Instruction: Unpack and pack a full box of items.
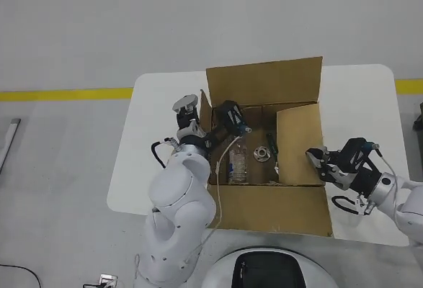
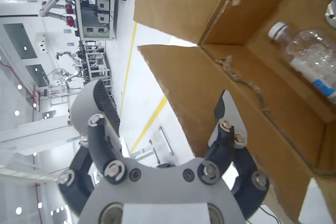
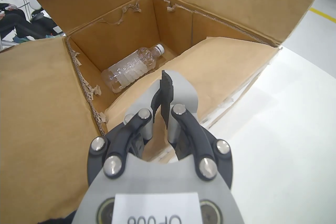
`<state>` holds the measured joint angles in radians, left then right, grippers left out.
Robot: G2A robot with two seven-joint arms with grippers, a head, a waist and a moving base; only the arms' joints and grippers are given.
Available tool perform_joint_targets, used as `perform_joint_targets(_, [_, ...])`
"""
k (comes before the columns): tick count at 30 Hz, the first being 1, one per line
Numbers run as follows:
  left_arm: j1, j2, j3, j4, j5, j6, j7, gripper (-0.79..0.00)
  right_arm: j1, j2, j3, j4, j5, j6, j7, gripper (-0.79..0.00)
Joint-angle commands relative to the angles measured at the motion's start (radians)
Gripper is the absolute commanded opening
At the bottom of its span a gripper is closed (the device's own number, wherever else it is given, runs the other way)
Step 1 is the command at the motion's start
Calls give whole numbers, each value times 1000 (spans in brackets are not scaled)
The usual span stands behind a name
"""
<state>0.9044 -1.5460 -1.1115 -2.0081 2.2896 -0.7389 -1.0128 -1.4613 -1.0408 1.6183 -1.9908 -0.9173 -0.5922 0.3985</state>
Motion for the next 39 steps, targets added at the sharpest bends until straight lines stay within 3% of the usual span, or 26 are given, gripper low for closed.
perform_joint_targets(1, [0,7,-30,6,35,-43,7,0,-1,0,0,-1,4,4,0,-785])
perform_joint_targets(8, [49,21,-109,25,84,-35,62,0,-14,2,-1,-4,13,14,2,-785])
perform_joint_targets(20, [83,25,-118,44,121,0,117,0,-18,3,12,-13,59,45,-33,-785])
perform_joint_targets(28, [15,-7,-113,-29,-135,131,64,0,-88,-2,136,-38,216,132,-155,-785])
perform_joint_targets(33, [-47,-28,-56,-42,-282,165,20,0,-156,-3,212,-32,245,141,-182,-785])
perform_joint_targets(39, [-69,-70,46,26,-656,373,22,0,-216,-6,253,-12,281,142,-205,-785])
